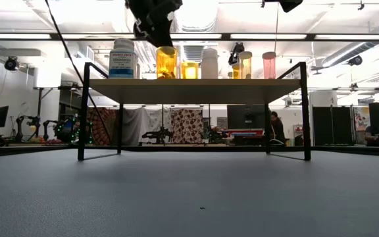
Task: Pick and place medicine bottles onto shelf by color
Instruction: Put the large orange bottle on the shelf
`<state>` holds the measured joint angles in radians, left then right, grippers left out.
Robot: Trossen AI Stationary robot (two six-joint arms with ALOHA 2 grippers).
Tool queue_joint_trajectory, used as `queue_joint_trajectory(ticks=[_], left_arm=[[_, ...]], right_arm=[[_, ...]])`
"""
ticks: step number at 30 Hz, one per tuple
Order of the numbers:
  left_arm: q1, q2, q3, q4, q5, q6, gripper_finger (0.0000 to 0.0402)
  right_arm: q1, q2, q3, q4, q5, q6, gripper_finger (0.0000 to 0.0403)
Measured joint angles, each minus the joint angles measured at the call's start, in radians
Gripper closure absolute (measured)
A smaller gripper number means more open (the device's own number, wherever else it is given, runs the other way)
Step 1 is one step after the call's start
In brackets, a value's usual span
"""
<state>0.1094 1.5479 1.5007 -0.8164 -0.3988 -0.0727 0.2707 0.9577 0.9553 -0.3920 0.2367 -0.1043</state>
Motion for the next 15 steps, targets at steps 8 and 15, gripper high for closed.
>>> queue_joint_trajectory(ticks=[8,15], left_arm=[[0.0,-0.003,-0.005,0.168,0.002,0.018,0.0402],[0.0,0.036,-0.03,0.255,0.029,0.079,0.0402]], right_arm=[[0.0,0.0,0.0,0.0,0.0,-0.001,0.0394],[0.0,0.0,0.0,-0.003,0.0,0.017,0.0394]])
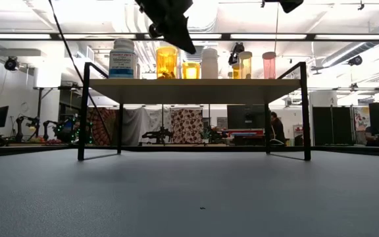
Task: Pick and place medicine bottles onto shelf by color
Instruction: Put the large orange bottle on the shelf
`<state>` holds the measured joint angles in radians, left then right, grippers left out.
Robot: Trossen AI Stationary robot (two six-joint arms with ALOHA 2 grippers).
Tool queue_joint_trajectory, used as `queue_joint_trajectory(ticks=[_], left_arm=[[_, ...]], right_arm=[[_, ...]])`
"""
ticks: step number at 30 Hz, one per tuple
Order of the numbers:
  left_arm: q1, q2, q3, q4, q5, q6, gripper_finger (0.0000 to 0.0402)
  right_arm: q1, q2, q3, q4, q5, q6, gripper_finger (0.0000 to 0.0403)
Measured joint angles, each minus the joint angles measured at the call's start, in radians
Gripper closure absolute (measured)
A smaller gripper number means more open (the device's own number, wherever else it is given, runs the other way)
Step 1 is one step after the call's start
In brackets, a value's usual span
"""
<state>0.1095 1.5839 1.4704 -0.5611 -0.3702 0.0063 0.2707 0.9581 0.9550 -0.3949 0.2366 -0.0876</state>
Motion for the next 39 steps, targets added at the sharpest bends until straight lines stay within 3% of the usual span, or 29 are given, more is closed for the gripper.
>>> queue_joint_trajectory(ticks=[29,39], left_arm=[[0.002,0.017,0.023,-0.127,-0.013,-0.053,0.0402],[-0.088,-0.091,-0.02,-0.066,-0.016,-0.048,0.0402]], right_arm=[[0.0,0.0,0.0,-0.02,0.0,0.037,0.0394],[0.0,0.039,0.0,0.07,-0.001,0.043,0.0394]])
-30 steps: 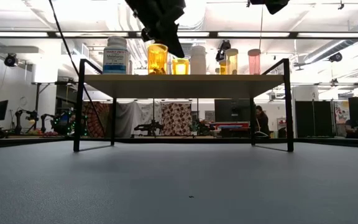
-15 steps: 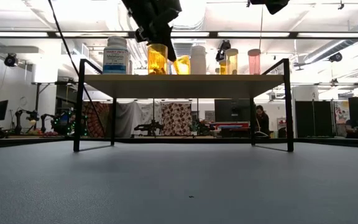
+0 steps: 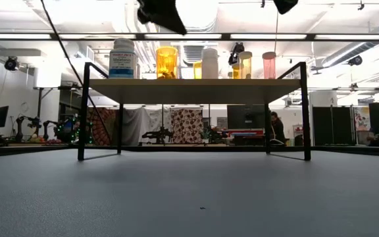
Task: Pick and place medicine bottles onto shelf by color
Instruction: Put the large orange bottle on the shelf
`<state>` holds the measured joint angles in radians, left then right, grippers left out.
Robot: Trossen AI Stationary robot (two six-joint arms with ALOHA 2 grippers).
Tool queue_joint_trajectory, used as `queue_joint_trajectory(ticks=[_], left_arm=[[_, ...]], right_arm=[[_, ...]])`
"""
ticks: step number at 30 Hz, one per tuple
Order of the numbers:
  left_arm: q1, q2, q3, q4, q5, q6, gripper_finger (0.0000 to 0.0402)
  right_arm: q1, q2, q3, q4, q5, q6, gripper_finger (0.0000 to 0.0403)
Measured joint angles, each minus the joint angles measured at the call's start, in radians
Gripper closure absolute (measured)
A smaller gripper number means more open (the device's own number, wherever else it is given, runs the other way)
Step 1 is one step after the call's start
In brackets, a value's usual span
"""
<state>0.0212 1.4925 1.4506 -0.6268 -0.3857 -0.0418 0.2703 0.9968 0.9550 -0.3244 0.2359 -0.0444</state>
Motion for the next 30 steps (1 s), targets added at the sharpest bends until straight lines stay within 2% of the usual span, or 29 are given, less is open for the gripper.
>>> queue_joint_trajectory(ticks=[6,12,16,25,30], left_arm=[[-0.163,-0.074,-0.1,0.135,-0.106,0.054,0.0402],[-0.29,-0.158,-0.228,0.302,-0.145,0.153,0.0402],[-0.341,-0.241,-0.355,0.448,-0.146,0.214,0.0402],[-0.354,-0.435,-0.675,0.821,-0.145,0.34,0.0402],[-0.355,-0.517,-0.751,0.899,-0.144,0.371,0.0402]], right_arm=[[-0.005,0.113,0.083,0.029,0.021,0.004,0.0394],[-0.045,0.275,0.298,-0.068,0.086,0.035,0.0394],[-0.098,0.383,0.473,-0.228,0.08,0.053,0.0394],[-0.273,0.618,0.837,-0.66,0.071,0.052,0.0394],[-0.377,0.733,1.014,-0.88,0.071,0.067,0.0394]])
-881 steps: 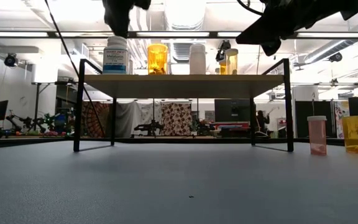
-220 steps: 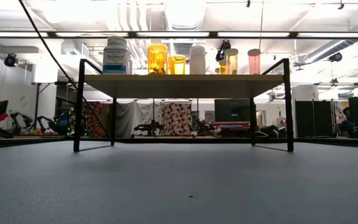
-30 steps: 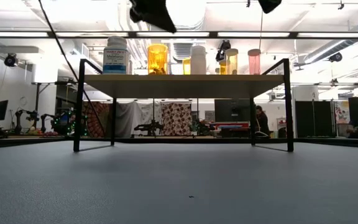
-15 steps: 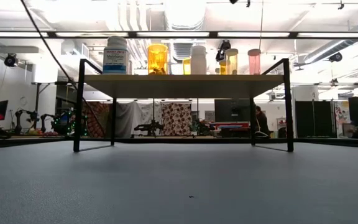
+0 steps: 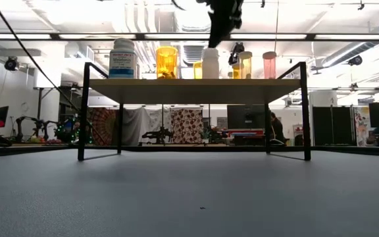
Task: Pick and place medicine bottles onto shelf by color
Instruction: Put the large orange bottle on the shelf
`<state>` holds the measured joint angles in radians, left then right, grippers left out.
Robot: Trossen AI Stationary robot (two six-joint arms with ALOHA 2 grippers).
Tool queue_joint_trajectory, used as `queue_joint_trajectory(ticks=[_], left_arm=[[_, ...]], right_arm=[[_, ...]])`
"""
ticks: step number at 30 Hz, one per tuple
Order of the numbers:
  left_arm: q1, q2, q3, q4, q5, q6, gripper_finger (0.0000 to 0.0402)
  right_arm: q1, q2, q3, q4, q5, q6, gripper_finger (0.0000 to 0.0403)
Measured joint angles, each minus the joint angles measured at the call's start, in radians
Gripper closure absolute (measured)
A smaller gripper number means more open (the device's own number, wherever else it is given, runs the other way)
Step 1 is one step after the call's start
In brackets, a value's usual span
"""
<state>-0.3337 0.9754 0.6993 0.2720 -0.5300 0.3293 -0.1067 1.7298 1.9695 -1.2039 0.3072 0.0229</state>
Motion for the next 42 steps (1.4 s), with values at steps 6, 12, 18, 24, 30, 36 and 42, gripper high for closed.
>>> queue_joint_trajectory(ticks=[6,12,18,24,30,36,42], left_arm=[[-0.002,-0.058,-0.047,0.001,0.001,0.001,0.0402],[-0.003,-0.108,-0.07,-0.005,0.001,0.018,0.0402],[-0.003,-0.109,-0.07,-0.005,0.001,0.026,0.0402],[-0.003,-0.108,-0.07,-0.004,0.001,0.027,0.0402],[-0.003,-0.108,-0.07,-0.003,0.001,0.027,0.0402],[-0.003,-0.108,-0.07,-0.004,0.001,0.027,0.0402],[-0.003,-0.108,-0.07,-0.004,0.001,0.027,0.0402]], right_arm=[[-0.084,0.096,0.111,-0.123,-0.001,0.005,0.0394],[-0.104,0.135,0.134,-0.145,-0.084,0.006,0.0394],[-0.103,0.137,0.108,-0.154,-0.1,0.03,0.0394],[-0.103,0.137,0.091,-0.126,-0.113,0.038,0.0394],[-0.093,0.137,0.087,0.001,-0.188,0.034,0.0394],[-0.093,0.137,0.087,-0.089,-0.184,0.051,0.0394],[-0.073,0.137,0.082,-0.027,-0.217,0.045,0.0394]])
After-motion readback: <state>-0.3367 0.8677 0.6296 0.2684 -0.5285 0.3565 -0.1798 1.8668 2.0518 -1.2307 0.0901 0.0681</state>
